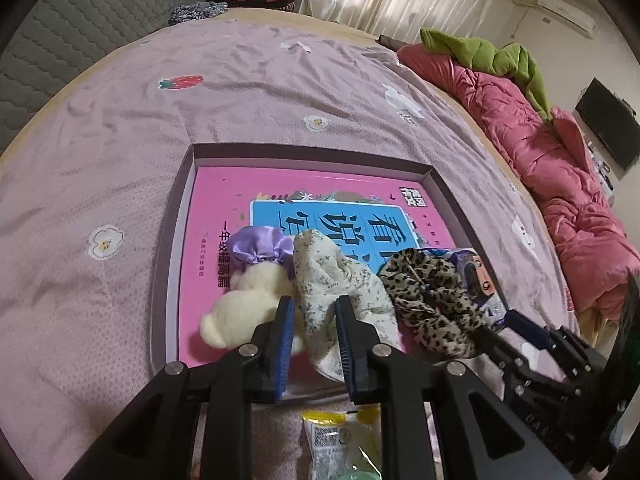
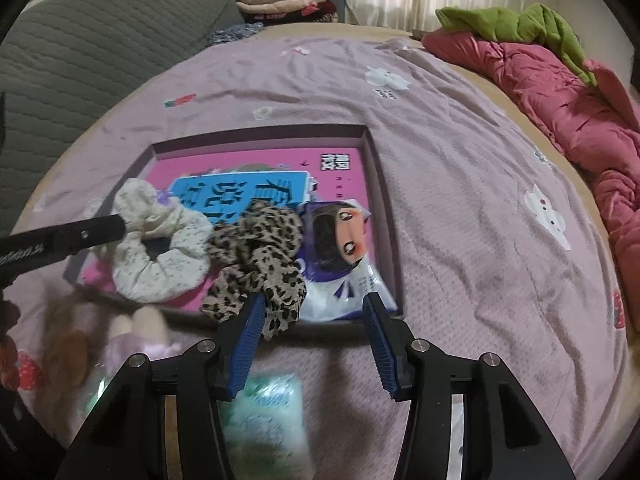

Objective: Organize soft objects
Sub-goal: 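Lower the floral scrunchie into the box and open the left gripper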

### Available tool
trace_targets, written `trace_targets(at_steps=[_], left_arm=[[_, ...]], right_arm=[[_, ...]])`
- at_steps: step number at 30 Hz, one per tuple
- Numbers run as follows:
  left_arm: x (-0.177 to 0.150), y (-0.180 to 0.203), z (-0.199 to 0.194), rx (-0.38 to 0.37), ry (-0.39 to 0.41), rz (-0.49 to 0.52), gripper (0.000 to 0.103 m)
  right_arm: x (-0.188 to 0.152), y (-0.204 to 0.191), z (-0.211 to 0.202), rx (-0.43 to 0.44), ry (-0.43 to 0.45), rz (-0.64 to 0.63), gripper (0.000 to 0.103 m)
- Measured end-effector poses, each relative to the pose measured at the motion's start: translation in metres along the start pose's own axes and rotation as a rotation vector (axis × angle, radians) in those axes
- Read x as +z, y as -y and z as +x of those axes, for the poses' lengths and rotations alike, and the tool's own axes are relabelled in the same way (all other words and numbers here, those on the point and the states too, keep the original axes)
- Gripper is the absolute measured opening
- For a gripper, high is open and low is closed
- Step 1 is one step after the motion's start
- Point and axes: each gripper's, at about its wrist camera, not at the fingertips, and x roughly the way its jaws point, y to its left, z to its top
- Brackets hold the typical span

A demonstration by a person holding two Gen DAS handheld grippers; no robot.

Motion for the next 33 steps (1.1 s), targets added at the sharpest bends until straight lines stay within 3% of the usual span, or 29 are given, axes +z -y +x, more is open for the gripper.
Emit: trace_targets(at_steps=[9, 33], left_arm=[[0.015, -0.008, 0.0, 0.009, 0.032, -0.005, 0.021], [-0.001, -0.005, -0.02, 0.012, 0.032, 0.014, 0.022]], right_arm=[[0.005, 0.01, 0.008, -0.031, 0.0, 0.022, 0.053], [0.002, 0.02, -0.018, -0.029, 0.04, 0.063, 0.057]])
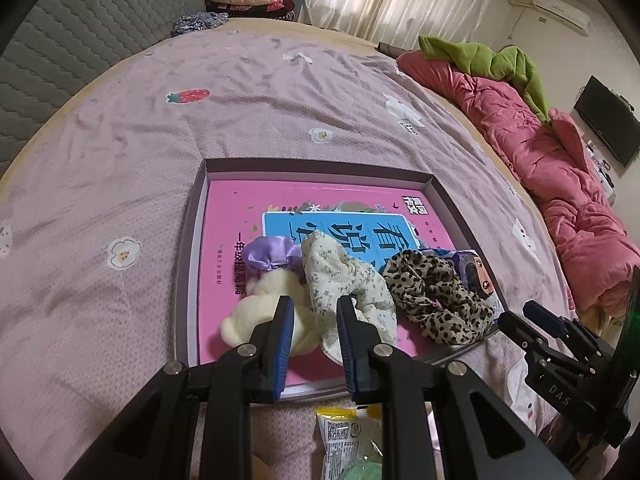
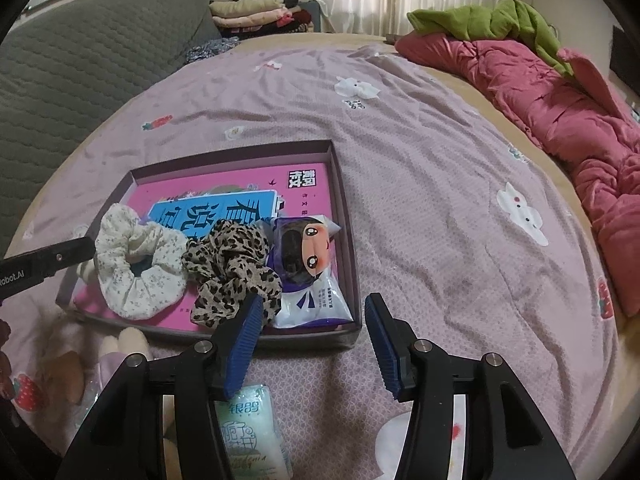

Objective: Organize soft objects
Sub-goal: 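Lower the floral scrunchie into the box and open the left gripper, then withdraw both grippers from the box toward the remaining pile of items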

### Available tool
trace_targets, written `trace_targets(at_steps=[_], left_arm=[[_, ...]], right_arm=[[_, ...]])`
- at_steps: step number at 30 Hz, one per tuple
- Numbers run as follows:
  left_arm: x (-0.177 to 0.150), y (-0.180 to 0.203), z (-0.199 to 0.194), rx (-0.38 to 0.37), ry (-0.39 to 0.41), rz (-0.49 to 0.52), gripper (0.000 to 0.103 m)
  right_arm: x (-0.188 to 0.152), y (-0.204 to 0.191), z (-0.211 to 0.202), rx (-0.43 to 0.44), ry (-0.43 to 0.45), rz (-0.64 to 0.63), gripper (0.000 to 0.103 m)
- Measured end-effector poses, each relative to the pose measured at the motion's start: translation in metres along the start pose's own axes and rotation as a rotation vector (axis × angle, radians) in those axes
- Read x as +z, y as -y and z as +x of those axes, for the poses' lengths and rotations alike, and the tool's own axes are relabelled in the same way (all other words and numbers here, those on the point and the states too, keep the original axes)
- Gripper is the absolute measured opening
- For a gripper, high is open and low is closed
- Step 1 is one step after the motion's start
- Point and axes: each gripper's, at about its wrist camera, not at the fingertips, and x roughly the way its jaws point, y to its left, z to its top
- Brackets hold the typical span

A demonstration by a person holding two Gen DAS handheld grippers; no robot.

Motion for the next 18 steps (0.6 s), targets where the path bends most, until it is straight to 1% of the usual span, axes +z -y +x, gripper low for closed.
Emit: trace_targets(at_steps=[1, 3, 5, 7, 8, 11, 15, 18], left_arm=[[-0.001, 0.0, -0.002, 0.003, 0.004, 0.003, 0.022], [-0.001, 0.0, -0.005, 0.005, 0.003, 0.001, 0.023], [-0.002, 0.001, -0.008, 0.006, 0.007, -0.003, 0.028], [-0.002, 0.001, -0.011, 0.008, 0.011, -0.001, 0.039], [-0.002, 0.002, -0.012, 0.014, 0.012, 0.001, 0.041], [-0.004, 0.004, -0.014, 0.04, 0.017, 0.016, 0.041], [-0.005, 0.006, -0.017, 0.039, 0.018, 0.01, 0.043], [-0.006, 0.009, -0.023, 0.054, 0.037, 0.017, 0.044]], right_arm=[[0.0, 0.0, -0.001, 0.0, 0.003, 0.001, 0.059], [0.0, -0.002, -0.004, -0.001, 0.012, -0.002, 0.06], [0.0, -0.003, -0.007, 0.003, 0.018, -0.006, 0.061], [0.001, -0.004, -0.009, 0.005, 0.019, -0.006, 0.061], [0.001, -0.004, -0.01, 0.006, 0.02, -0.006, 0.061], [0.0, -0.006, -0.012, 0.01, 0.023, -0.006, 0.061], [0.001, -0.006, -0.014, 0.013, 0.03, -0.012, 0.062], [0.001, -0.007, -0.019, 0.021, 0.044, -0.018, 0.063]])
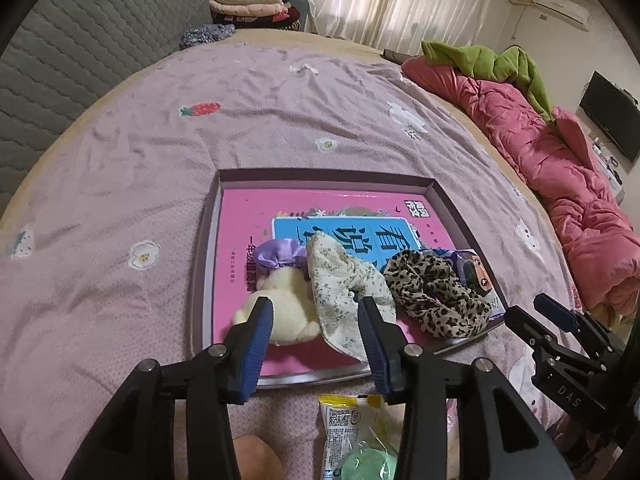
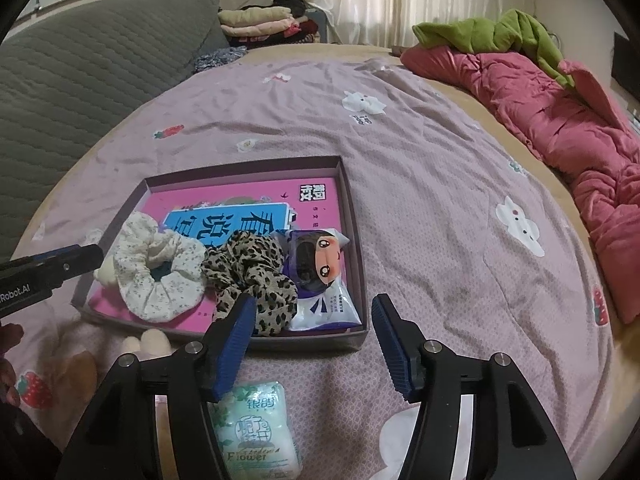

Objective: Organize soft objects
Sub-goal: 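Withdraw both grippers from the box toward the remaining pile of items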

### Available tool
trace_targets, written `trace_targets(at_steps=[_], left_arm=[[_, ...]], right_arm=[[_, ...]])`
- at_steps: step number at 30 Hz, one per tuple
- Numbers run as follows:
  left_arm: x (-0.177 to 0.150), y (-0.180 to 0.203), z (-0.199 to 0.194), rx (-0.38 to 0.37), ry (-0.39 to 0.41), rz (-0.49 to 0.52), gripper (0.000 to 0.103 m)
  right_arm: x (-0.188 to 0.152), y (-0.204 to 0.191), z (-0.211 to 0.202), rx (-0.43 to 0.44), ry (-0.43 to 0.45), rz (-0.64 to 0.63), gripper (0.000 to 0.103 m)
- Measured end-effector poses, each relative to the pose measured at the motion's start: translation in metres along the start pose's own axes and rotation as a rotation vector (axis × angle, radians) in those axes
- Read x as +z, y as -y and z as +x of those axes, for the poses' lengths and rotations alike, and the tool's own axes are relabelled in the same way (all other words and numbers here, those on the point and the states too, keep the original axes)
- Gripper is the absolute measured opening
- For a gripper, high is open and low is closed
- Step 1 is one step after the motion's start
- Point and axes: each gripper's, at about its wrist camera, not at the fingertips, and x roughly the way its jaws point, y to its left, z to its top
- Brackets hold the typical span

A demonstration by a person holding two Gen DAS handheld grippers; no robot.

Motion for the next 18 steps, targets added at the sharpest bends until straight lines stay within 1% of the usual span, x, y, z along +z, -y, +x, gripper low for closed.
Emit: trace_targets(at_steps=[4, 15, 18], left_arm=[[0.0, 0.002, -0.006, -0.005, 0.006, -0.008, 0.046], [-0.001, 0.006, -0.023, 0.001, 0.03, -0.007, 0.047], [-0.003, 0.006, -0.027, 0.002, 0.034, -0.006, 0.047]], right_arm=[[0.002, -0.003, -0.005, 0.009, 0.01, -0.009, 0.066], [0.004, -0.01, -0.019, 0.034, 0.03, -0.027, 0.068], [0.004, -0.011, -0.022, 0.039, 0.035, -0.032, 0.071]])
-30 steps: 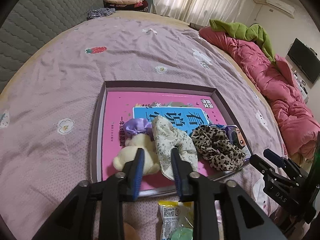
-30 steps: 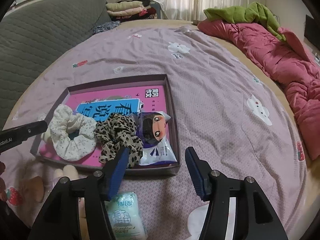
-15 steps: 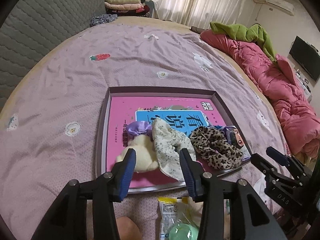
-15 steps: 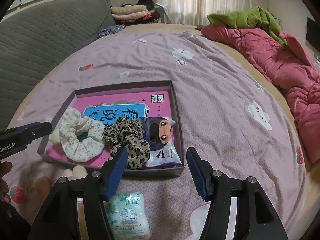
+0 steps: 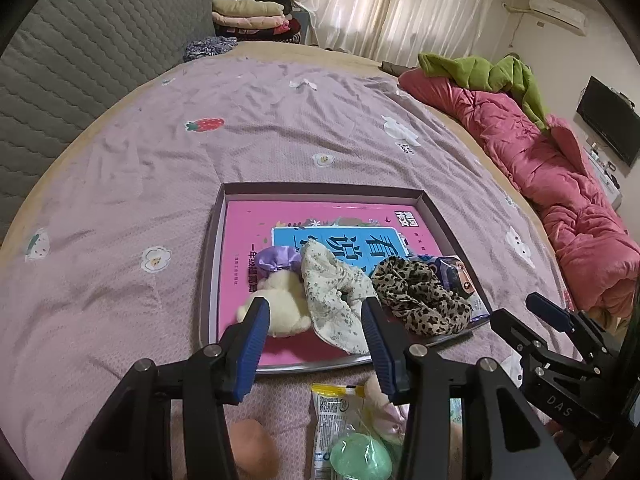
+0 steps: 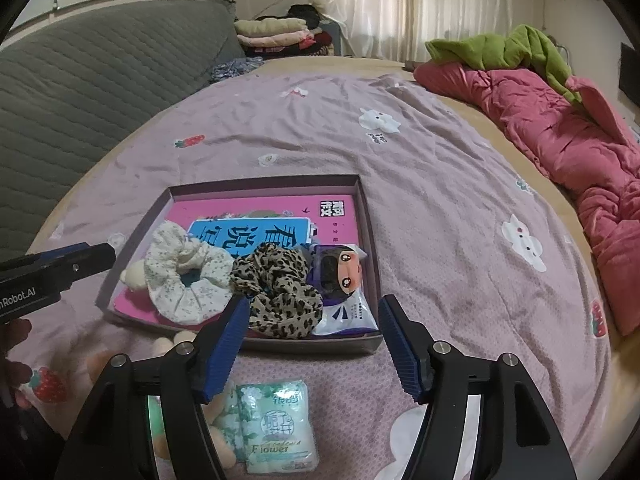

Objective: Organize soft objects
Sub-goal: 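Withdraw both grippers from the box toward the remaining pile of items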

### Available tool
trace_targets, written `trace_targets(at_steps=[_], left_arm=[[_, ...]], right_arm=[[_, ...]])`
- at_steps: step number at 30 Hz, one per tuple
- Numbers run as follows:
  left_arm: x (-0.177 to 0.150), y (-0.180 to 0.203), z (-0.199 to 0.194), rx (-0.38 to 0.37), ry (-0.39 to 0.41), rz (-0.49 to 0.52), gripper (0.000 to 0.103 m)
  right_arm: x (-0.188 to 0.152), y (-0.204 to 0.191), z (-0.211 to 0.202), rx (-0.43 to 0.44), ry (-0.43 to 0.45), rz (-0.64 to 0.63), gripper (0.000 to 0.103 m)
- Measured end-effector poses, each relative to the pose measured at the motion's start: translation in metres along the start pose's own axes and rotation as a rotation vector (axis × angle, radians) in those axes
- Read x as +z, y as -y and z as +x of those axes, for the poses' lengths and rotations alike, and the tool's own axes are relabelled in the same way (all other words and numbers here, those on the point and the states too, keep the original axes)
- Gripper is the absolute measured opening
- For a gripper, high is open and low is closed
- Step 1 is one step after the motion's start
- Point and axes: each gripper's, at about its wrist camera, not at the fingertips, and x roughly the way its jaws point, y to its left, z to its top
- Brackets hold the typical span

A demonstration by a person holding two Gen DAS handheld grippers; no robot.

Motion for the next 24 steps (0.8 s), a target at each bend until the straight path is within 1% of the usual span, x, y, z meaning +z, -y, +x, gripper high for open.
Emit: trace_targets(at_steps=[3, 15, 19, 24], left_arm=[[-0.001, 0.0, -0.004, 0.001, 0.005, 0.0, 0.048], [-0.007, -0.005, -0.024, -0.009, 0.023, -0.011, 0.048], [-0.009, -0.007, -0.032, -0.01, 0.035, -0.006, 0.048], [-0.012, -0.016, -0.044, -0.012, 0.047, -0.025, 0.048]], right_arm=[[0.001, -0.002, -0.004, -0.002, 0.01, -0.01, 0.073], [0.004, -0.003, -0.026, 0.002, 0.051, -0.015, 0.073], [0.002, -0.004, -0.035, 0.004, 0.062, -0.025, 0.073], [-0.001, -0.004, -0.047, 0.005, 0.077, -0.035, 0.073]])
